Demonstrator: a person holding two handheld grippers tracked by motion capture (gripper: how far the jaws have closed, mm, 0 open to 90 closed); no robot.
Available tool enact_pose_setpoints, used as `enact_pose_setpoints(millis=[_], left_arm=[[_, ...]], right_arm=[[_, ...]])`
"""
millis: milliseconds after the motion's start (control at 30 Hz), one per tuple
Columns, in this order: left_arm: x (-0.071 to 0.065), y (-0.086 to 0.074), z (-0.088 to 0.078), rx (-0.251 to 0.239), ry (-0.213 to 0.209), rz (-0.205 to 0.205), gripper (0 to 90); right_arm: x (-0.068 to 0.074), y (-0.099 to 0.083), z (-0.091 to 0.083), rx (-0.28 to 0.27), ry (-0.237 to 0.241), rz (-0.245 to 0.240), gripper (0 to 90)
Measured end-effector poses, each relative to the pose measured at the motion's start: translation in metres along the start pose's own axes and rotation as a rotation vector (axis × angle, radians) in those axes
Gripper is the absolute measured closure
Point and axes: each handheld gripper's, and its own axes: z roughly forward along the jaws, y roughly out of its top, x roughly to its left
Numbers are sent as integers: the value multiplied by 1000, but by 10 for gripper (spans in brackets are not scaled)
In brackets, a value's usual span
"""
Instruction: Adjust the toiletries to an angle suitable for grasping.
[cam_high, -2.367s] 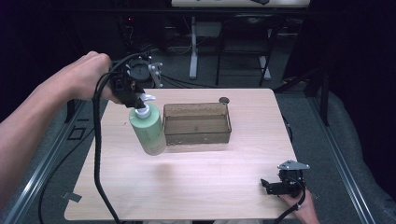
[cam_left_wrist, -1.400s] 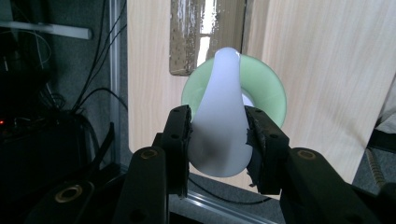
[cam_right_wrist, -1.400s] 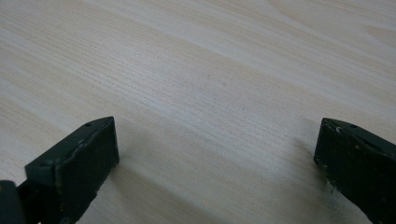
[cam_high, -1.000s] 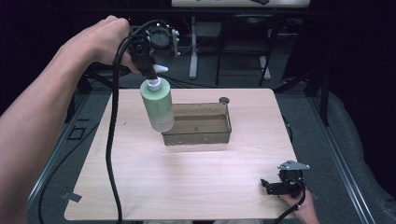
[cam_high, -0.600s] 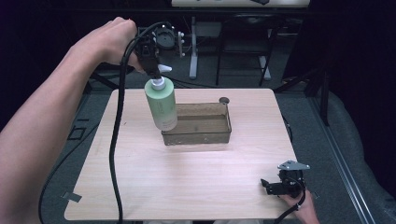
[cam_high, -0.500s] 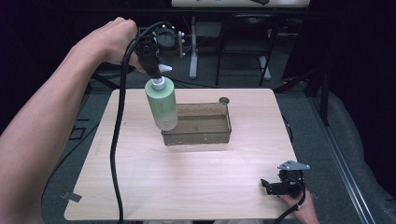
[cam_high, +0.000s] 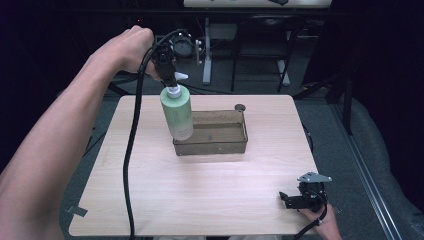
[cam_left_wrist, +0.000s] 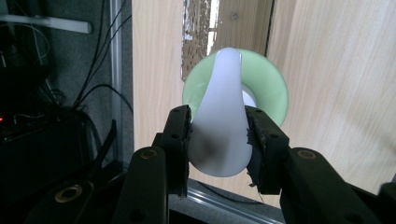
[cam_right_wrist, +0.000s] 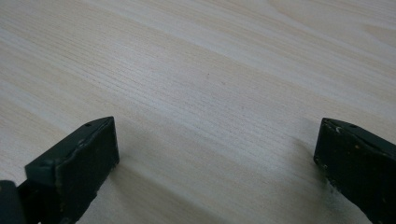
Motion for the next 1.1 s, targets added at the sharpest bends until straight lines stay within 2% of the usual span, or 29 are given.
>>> enact_pose_setpoints(millis=[367,1100], left_arm=[[3,6,19,4,-7,-1,638],[6,16,44,8,-14,5,638]], right_arm=[[0,0,0,1,0,0,0],[0,0,0,-1,1,1,0]])
